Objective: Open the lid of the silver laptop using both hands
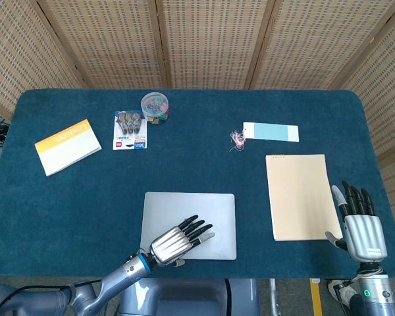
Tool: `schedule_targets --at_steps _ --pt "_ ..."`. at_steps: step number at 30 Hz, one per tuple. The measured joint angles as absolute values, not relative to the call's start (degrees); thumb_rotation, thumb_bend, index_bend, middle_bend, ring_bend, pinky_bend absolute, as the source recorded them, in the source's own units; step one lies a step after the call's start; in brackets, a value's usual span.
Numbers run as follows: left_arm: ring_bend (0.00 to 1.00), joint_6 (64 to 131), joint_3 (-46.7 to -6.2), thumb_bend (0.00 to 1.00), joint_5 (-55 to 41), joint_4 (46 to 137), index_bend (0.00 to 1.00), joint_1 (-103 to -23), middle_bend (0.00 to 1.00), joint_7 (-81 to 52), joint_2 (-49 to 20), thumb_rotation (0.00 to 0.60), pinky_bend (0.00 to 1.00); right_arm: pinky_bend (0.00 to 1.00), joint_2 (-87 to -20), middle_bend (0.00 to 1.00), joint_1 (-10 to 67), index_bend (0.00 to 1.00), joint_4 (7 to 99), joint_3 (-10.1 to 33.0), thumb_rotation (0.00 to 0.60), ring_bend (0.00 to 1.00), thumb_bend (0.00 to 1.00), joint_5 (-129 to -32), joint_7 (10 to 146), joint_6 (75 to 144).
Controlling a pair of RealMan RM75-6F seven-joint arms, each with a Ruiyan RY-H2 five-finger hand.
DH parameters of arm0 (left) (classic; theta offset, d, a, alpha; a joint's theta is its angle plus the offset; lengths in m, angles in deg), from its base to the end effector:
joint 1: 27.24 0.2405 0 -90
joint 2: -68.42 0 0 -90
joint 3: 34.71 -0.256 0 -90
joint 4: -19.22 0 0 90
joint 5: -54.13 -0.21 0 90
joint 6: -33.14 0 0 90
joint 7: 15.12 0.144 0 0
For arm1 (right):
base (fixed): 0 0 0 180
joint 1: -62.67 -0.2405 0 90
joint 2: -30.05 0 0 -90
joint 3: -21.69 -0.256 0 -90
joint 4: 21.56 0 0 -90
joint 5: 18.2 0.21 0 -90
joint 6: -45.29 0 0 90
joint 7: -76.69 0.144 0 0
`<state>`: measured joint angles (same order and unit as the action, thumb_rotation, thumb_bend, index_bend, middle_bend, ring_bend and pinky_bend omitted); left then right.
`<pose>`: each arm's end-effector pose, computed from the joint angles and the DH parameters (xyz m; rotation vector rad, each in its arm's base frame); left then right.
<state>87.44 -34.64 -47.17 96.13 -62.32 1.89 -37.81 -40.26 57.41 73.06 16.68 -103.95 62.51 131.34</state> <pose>-0.1032 0.2130 -0.1232 -2.3884 -0.6000 -1.1394 -0.2879 -0.1891 0.1297 1.3919 -0.7924 0.8659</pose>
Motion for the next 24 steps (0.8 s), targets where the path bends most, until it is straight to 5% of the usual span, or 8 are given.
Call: schedule_targets --at_steps 9,15,24 --pt "0.0 87.22 -34.56 0.0 -45.28 95.02 0.0 -63.24 0.0 2.81 -39.3 0.6 0.0 0.0 -40.14 0.0 57.36 0.0 73.02 16.67 0.6 0.0 0.0 -103.82 62.81 131.29" --pt "0.0 87.59 -34.68 0.16 -44.16 94.58 0.0 -63.54 0.0 3.15 -39.86 0.6 0.0 0.0 -40.0 0.0 57.39 0.0 73.05 16.67 0.6 0.0 0.0 -103.8 63.18 131.36" --pt "0.0 88.7 -35.39 0.2 -43.93 95.09 0.0 -63.91 0.0 3.86 -39.09 0.6 0.0 0.0 -39.86 0.0 57.36 0.0 73.09 16.73 0.6 0.0 0.0 -103.81 63.47 131.32"
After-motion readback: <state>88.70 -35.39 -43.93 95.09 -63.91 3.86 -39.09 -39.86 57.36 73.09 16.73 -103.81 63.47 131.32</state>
